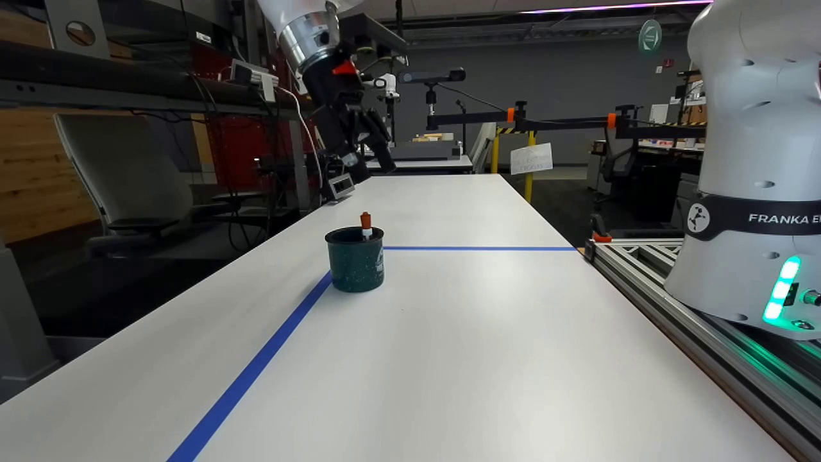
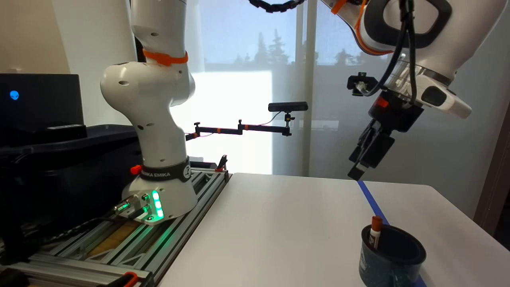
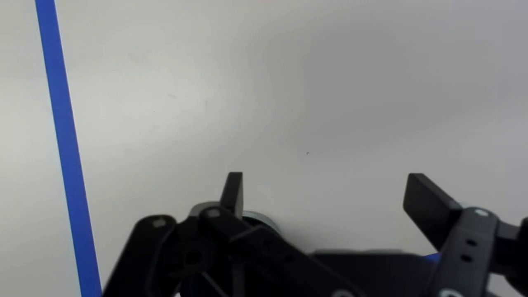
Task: Remove the marker from the mug
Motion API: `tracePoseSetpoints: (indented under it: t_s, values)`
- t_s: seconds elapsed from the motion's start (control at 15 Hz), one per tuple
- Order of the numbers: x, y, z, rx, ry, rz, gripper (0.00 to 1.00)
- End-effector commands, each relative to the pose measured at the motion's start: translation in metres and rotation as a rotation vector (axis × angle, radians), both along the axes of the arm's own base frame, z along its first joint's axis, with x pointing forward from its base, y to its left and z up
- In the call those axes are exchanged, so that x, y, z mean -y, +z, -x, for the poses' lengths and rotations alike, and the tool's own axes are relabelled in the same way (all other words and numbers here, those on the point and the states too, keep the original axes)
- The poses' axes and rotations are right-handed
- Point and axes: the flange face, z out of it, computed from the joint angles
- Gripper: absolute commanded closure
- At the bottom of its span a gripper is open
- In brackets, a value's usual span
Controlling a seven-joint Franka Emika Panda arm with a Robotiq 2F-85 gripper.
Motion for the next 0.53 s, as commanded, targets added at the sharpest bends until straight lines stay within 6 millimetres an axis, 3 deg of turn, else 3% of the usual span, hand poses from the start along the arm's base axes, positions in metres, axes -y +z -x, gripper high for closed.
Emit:
tracePoseSetpoints:
  t_s: [0.0, 0.47]
  values:
    - [0.010, -0.012, -0.022, -0.079, -0.068, -0.012, 0.00]
    - [0.035, -0.039, -0.040, -0.174, -0.153, -0.010, 0.00]
